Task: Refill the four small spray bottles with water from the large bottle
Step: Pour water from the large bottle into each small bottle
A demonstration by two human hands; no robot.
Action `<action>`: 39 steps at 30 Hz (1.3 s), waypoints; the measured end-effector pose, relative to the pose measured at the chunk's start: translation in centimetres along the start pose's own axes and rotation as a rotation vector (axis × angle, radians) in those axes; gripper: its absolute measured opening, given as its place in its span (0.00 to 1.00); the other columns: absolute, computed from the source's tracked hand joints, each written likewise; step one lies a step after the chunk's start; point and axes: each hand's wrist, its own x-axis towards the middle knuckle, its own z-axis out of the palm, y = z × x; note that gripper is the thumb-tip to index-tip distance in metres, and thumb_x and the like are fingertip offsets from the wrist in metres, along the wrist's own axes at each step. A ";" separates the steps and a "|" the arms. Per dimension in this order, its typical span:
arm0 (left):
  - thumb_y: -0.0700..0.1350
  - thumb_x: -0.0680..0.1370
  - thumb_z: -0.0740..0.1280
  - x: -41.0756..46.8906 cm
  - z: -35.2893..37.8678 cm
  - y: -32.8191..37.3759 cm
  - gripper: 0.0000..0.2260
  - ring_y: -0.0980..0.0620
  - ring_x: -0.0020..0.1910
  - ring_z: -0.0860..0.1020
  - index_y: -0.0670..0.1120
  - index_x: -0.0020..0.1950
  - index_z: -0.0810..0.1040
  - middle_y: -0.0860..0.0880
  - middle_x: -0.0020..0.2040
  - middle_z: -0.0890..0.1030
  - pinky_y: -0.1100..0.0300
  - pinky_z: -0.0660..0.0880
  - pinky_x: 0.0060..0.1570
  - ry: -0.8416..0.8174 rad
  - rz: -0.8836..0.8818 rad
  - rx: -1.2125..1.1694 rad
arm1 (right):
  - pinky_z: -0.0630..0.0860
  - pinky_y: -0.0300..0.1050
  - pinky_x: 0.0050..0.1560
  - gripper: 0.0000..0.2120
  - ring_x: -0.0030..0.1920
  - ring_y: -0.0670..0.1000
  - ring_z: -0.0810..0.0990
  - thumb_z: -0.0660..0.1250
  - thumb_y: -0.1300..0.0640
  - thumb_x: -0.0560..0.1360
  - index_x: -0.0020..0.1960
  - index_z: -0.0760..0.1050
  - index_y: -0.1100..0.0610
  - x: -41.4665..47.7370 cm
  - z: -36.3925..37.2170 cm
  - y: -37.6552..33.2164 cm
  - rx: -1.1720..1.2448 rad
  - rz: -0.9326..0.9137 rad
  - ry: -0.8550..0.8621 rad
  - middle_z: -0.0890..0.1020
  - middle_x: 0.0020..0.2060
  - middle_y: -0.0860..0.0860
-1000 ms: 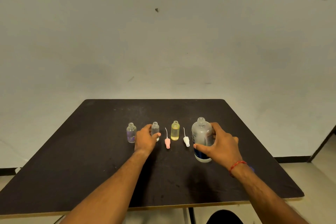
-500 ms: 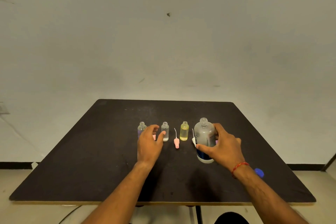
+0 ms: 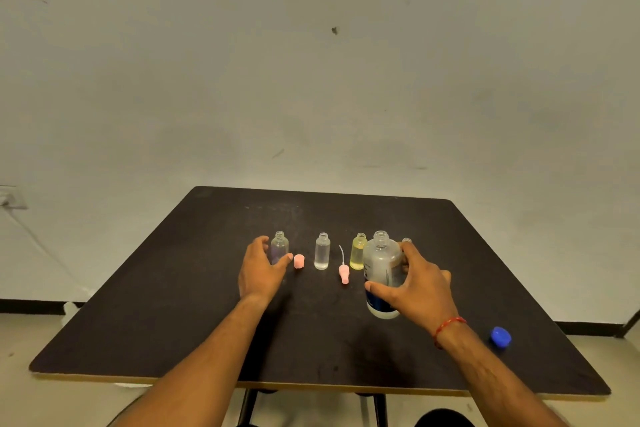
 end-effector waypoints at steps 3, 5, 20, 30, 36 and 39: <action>0.54 0.73 0.77 0.8 0.5 -0.2 0.32 0.49 0.65 0.77 0.48 0.73 0.70 0.49 0.68 0.76 0.52 0.76 0.61 -0.037 -0.022 0.015 | 0.65 0.52 0.63 0.35 0.57 0.48 0.78 0.74 0.33 0.62 0.63 0.64 0.42 0.0 0.4 0.3 0.016 -0.004 0.000 0.78 0.58 0.43; 0.53 0.74 0.76 1.1 0.8 -0.2 0.28 0.49 0.64 0.77 0.48 0.72 0.72 0.49 0.67 0.77 0.53 0.75 0.61 -0.050 -0.014 0.018 | 0.65 0.52 0.64 0.35 0.57 0.48 0.78 0.74 0.32 0.62 0.63 0.65 0.42 0.0 0.7 0.5 0.020 0.001 -0.009 0.78 0.58 0.43; 0.49 0.74 0.77 -2.1 -2.3 1.8 0.15 0.62 0.46 0.79 0.56 0.56 0.76 0.61 0.48 0.79 0.66 0.76 0.48 0.016 0.185 -0.147 | 0.64 0.50 0.61 0.36 0.53 0.43 0.74 0.73 0.33 0.62 0.66 0.66 0.40 0.2 1.1 -1.1 0.000 -0.102 -0.023 0.75 0.52 0.37; 0.50 0.72 0.78 -4.9 -3.7 2.8 0.17 0.62 0.51 0.82 0.61 0.58 0.80 0.62 0.52 0.83 0.60 0.82 0.51 -0.024 0.375 -0.223 | 0.65 0.51 0.57 0.37 0.56 0.45 0.75 0.69 0.31 0.62 0.69 0.63 0.36 2.2 1.2 -3.8 -0.217 -0.247 -0.041 0.76 0.53 0.41; 0.54 0.73 0.76 -5.5 -4.5 2.8 0.19 0.61 0.54 0.80 0.60 0.62 0.79 0.61 0.55 0.82 0.60 0.81 0.55 -0.021 0.416 -0.175 | 0.65 0.53 0.58 0.36 0.57 0.48 0.72 0.67 0.33 0.65 0.71 0.61 0.36 2.8 0.8 -5.3 -0.388 -0.300 -0.042 0.73 0.54 0.44; 0.55 0.73 0.76 -5.6 -5.0 2.6 0.20 0.60 0.54 0.80 0.58 0.64 0.78 0.61 0.56 0.81 0.60 0.81 0.56 -0.028 0.423 -0.149 | 0.63 0.53 0.59 0.36 0.58 0.48 0.71 0.67 0.34 0.67 0.72 0.59 0.36 2.8 0.8 -5.8 -0.445 -0.328 -0.060 0.72 0.55 0.45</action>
